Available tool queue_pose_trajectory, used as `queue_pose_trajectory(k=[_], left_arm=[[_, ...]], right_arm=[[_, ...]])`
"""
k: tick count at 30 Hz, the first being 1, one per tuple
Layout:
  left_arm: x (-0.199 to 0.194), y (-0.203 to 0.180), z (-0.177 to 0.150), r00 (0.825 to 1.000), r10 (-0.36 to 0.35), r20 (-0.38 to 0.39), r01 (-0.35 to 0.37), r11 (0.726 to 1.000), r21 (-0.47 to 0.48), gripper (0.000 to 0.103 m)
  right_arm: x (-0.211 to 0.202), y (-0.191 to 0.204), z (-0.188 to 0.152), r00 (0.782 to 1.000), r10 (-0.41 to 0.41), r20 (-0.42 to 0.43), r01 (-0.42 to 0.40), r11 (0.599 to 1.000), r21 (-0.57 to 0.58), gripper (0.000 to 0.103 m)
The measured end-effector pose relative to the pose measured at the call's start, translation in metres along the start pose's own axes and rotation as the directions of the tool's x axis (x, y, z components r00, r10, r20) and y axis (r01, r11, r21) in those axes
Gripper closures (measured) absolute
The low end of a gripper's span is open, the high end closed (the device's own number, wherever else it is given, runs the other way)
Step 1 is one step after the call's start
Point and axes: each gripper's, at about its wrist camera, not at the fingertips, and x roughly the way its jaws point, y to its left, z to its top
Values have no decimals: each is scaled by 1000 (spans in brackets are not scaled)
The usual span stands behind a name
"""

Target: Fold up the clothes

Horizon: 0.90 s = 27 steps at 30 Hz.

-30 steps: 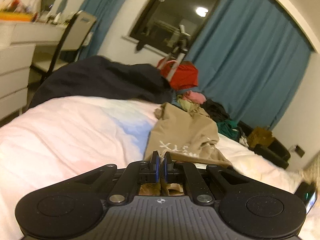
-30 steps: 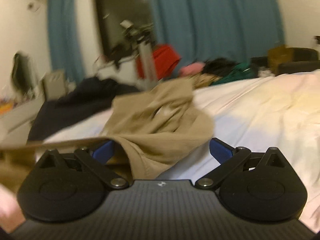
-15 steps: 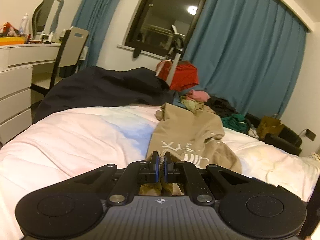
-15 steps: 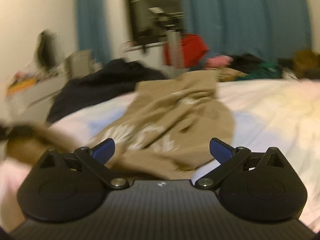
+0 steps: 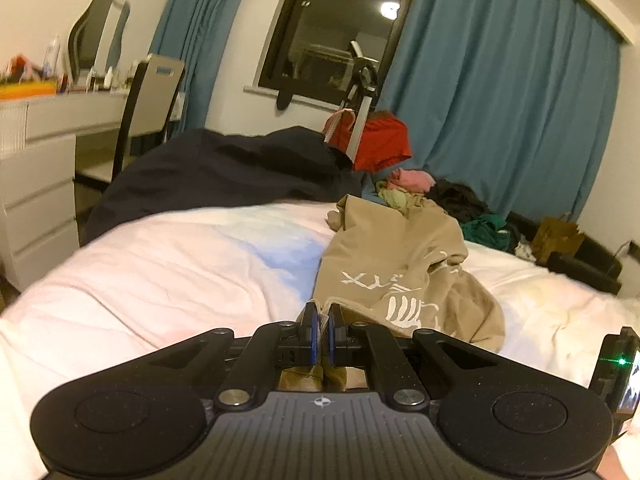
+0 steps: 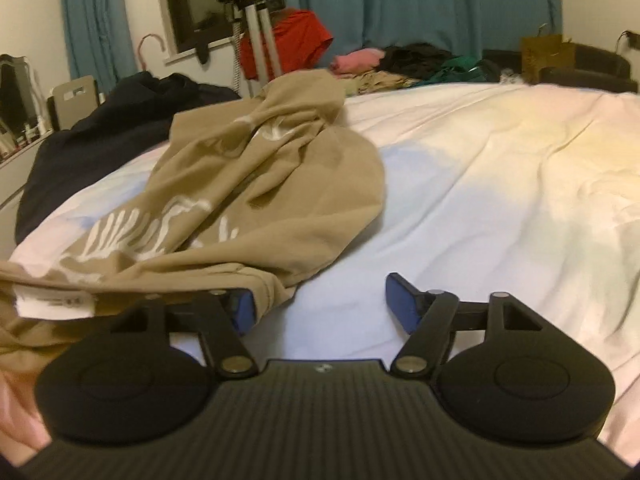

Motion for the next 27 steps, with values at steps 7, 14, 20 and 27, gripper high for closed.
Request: queue_pose_trajectory(k=[7, 14, 20, 27], left_arm=[[8, -9, -11, 999, 0, -54, 4, 998, 64, 93], [24, -26, -25, 990, 11, -140, 15, 983, 181, 63], [41, -54, -45, 982, 79, -172, -11, 930, 367, 52], [46, -58, -56, 969, 174, -173, -79, 889, 451, 46]], right_arm=[[-31, 11, 14, 977, 54, 206, -47, 998, -39, 96], [-73, 12, 35, 933, 110, 342, -104, 994, -37, 96], [-84, 5, 41, 915, 122, 384, -119, 992, -30, 96], [-74, -16, 45, 944, 108, 312, -124, 992, 32, 94]])
